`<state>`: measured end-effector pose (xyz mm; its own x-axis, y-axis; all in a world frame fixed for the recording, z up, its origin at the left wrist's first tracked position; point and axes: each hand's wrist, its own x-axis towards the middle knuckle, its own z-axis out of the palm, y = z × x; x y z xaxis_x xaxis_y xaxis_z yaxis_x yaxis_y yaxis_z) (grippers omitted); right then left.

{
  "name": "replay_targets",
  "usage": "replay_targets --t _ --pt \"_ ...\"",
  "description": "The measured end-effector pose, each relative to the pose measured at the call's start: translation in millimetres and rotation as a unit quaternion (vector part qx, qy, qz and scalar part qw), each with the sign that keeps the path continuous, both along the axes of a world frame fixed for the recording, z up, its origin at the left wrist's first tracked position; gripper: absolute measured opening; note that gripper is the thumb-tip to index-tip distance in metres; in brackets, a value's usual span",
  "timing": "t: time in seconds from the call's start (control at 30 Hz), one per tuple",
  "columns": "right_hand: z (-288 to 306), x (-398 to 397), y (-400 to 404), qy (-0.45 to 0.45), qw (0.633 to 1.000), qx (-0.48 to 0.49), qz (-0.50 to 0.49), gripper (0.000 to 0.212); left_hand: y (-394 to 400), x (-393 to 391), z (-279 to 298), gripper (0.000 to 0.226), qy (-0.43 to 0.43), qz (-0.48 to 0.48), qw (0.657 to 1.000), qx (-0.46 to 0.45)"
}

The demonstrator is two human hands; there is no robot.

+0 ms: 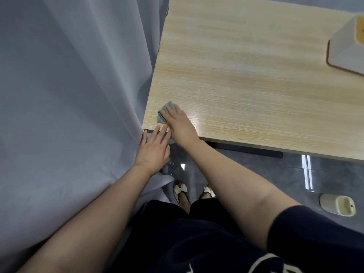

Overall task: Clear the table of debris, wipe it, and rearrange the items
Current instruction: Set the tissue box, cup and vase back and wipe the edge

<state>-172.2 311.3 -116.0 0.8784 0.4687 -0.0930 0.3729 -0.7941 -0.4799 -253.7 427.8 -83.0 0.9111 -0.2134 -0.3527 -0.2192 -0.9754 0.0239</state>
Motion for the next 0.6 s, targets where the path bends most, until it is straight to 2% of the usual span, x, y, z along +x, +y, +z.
replay_targets --t 0.1,0.2,0.37,0.5,0.6 --pt "-3 3 -16 -0.007 1.0 -0.024 0.012 0.056 -1 1 0 0.055 -0.001 0.008 1.0 -0.014" --pt "-3 1 -60 -0.026 0.998 -0.013 -0.062 0.056 -1 0 0 0.054 0.005 0.017 1.0 -0.021" --pt "0 -15 -122 -0.004 0.983 -0.016 -0.184 0.049 -10 -2 2 0.054 0.02 0.041 0.999 -0.019" --pt "5 -27 -135 0.004 0.974 -0.01 -0.227 0.048 -18 2 9 0.054 0.023 0.029 0.999 0.002" --pt "22 -17 -135 0.014 0.966 0.034 -0.256 0.043 -35 17 21 0.053 0.01 0.011 1.0 -0.025"
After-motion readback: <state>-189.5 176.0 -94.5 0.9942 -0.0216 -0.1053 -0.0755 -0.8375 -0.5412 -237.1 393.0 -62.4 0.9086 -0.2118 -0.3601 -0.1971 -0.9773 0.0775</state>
